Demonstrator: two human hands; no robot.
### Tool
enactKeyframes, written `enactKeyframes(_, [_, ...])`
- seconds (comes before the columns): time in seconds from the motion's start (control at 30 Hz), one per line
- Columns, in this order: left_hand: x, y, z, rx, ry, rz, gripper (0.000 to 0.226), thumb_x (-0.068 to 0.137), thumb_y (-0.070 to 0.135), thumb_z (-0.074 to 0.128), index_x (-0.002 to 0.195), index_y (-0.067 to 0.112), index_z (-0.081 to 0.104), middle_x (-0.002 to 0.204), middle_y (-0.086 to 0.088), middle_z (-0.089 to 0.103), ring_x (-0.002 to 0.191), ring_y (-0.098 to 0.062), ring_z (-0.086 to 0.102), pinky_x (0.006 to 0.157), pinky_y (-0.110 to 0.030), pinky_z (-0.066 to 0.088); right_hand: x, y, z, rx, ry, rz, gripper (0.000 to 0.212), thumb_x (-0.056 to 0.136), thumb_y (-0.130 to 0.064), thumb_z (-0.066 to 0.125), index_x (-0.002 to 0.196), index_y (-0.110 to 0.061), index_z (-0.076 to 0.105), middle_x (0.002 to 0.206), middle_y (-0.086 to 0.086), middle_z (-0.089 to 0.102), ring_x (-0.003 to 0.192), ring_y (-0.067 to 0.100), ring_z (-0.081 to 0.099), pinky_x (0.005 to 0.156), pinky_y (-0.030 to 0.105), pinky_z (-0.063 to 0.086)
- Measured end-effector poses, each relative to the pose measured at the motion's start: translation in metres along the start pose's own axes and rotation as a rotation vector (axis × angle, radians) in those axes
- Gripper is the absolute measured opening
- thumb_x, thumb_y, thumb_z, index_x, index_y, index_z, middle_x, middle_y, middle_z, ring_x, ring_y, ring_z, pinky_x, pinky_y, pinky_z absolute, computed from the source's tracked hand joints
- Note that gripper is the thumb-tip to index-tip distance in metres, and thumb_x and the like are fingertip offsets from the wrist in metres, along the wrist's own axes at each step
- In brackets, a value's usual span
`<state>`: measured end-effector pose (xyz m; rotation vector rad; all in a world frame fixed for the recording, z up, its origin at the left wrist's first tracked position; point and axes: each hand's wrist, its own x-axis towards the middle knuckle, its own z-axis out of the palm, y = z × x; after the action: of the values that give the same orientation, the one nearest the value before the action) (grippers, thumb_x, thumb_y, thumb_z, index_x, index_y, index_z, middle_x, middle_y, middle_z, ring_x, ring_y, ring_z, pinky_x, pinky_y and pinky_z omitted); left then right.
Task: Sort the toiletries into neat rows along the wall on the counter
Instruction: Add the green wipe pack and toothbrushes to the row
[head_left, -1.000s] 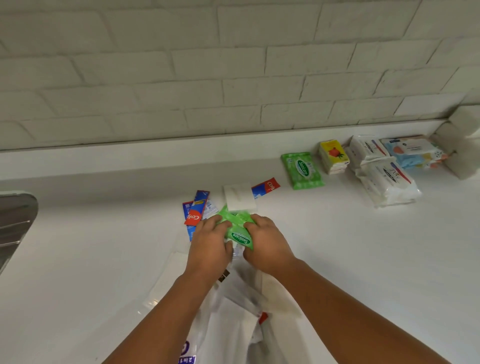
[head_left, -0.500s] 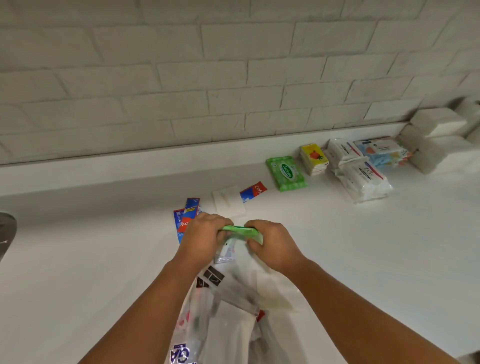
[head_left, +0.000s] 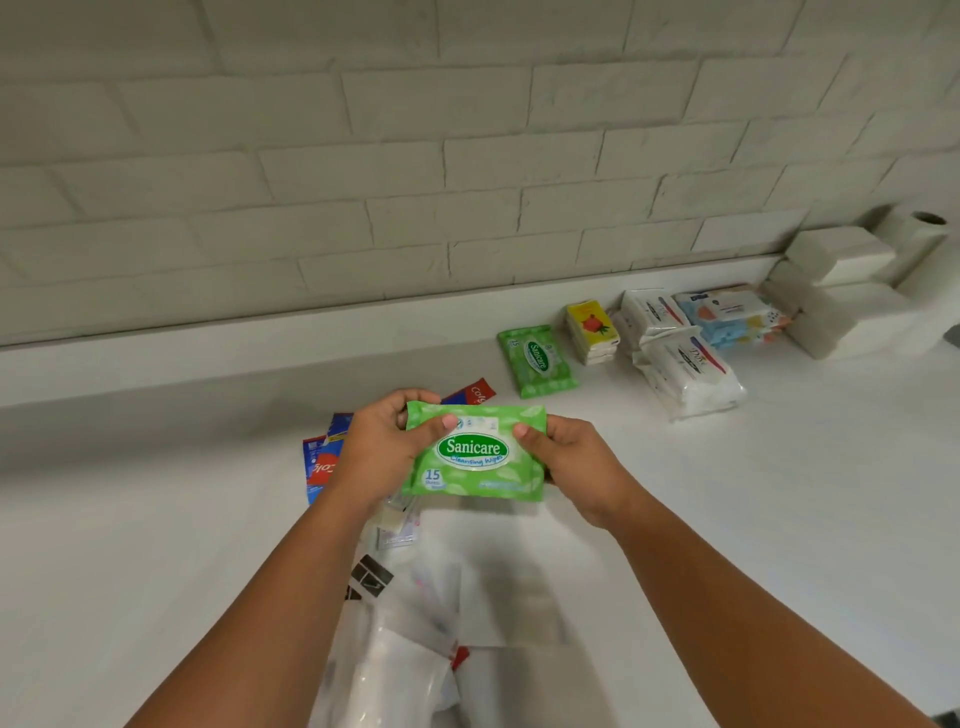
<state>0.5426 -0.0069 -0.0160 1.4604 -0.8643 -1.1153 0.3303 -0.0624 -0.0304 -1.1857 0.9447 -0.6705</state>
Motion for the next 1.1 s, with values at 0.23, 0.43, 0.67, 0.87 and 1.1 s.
enactKeyframes(0.23, [0.028,-0.001,0.035,0.318,0.001,0.152,0.032,0.075,0.029,0.085,0.102,0.031,0.068,0.091,-0.015,0.074,0.083,-0.039,0.071,0.073,-0.055,0.059,0.014,-0.006,-0.046,-0.003,-0.043,0.038,0.039,0.080,0.003,0.074,0.115,-0.010,0.063,0.103,0.014,0.074,0.091,0.031,0.073,0.068,0.036,0.058])
enactKeyframes(0.43, [0.057,0.008,0.073,0.439,0.105,0.293,0.053,0.072,0.034,0.086,0.117,0.037,0.059,0.092,0.010,0.071,0.087,-0.012,0.070,0.081,-0.034,0.058,0.036,-0.012,-0.077,0.063,0.019,0.048,0.024,0.080,0.002,0.075,0.100,0.001,0.063,0.099,0.020,0.073,0.088,0.034,0.073,0.071,0.044,0.061])
enactKeyframes(0.67, [0.068,-0.023,0.119,0.119,0.179,-0.054,0.033,0.086,0.034,0.077,0.111,0.018,0.063,0.091,0.001,0.071,0.078,-0.012,0.064,0.068,-0.019,0.050,0.076,-0.009,-0.093,0.429,0.109,0.047,0.014,0.086,0.000,0.068,0.094,-0.003,0.057,0.106,0.025,0.070,0.094,0.038,0.071,0.078,0.049,0.059])
enactKeyframes(0.87, [0.095,-0.041,0.144,-0.011,0.239,-0.101,0.014,0.092,0.010,0.068,0.105,0.005,0.072,0.092,-0.013,0.077,0.079,-0.023,0.073,0.068,-0.030,0.059,0.114,0.010,-0.098,0.216,0.244,0.061,0.012,0.089,-0.011,0.066,0.095,0.000,0.063,0.093,0.021,0.072,0.083,0.035,0.072,0.073,0.047,0.059])
enactKeyframes(1.1, [0.151,-0.042,0.143,0.334,0.310,-0.039,0.018,0.081,0.034,0.071,0.077,0.017,0.075,0.071,-0.005,0.074,0.072,-0.030,0.072,0.071,-0.043,0.060,0.145,0.010,-0.112,-0.564,0.422,-0.085,0.023,0.086,-0.021,0.057,0.069,-0.006,0.061,0.060,0.009,0.058,0.058,0.023,0.047,0.052,0.030,0.033])
